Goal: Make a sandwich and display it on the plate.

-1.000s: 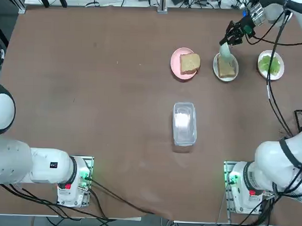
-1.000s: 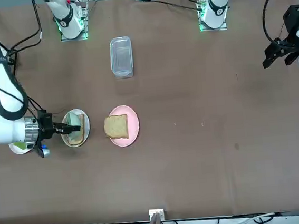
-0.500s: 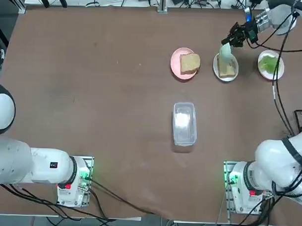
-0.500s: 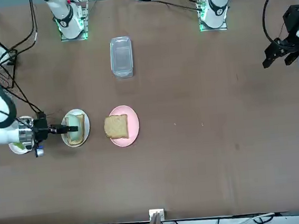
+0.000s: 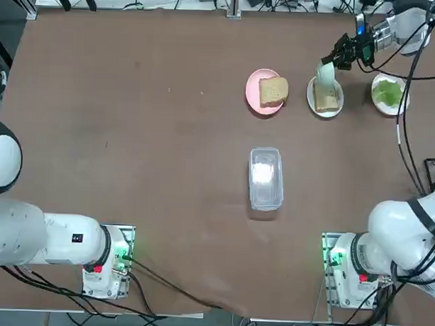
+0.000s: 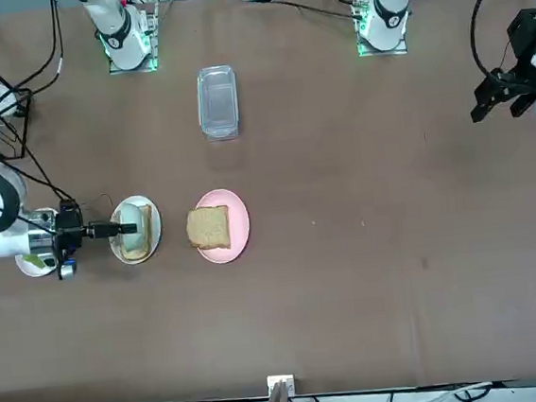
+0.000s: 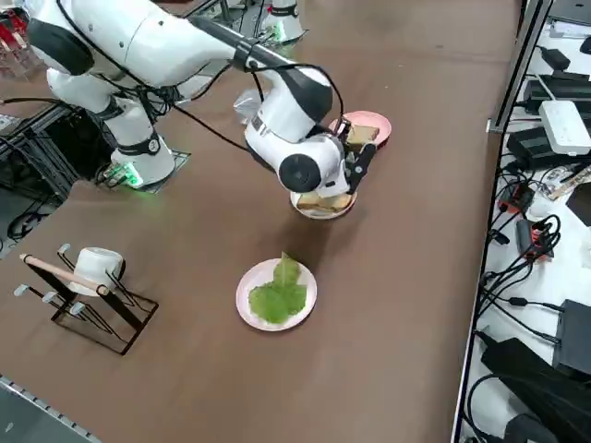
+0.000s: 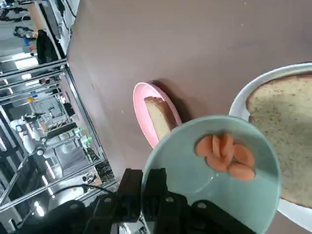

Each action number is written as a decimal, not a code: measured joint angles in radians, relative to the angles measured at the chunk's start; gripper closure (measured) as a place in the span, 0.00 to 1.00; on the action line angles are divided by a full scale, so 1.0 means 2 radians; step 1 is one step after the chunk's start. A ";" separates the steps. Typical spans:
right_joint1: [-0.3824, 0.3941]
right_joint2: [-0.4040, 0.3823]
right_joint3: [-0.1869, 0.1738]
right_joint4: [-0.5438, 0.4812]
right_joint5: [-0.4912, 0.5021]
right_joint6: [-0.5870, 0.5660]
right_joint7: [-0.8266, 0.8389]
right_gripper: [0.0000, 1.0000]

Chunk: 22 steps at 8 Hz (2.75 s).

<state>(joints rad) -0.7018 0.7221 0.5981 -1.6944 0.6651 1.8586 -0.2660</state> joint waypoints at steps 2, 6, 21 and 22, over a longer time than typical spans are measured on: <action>-0.006 0.006 0.000 0.000 0.010 -0.006 -0.013 0.95; -0.021 0.028 0.000 0.000 0.041 -0.023 -0.075 0.95; -0.075 0.092 -0.001 0.001 0.097 -0.087 -0.219 0.95; -0.075 0.094 -0.001 0.001 0.104 -0.092 -0.233 0.95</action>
<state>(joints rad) -0.8526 0.9093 0.5956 -1.6933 0.8728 1.6740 -0.7327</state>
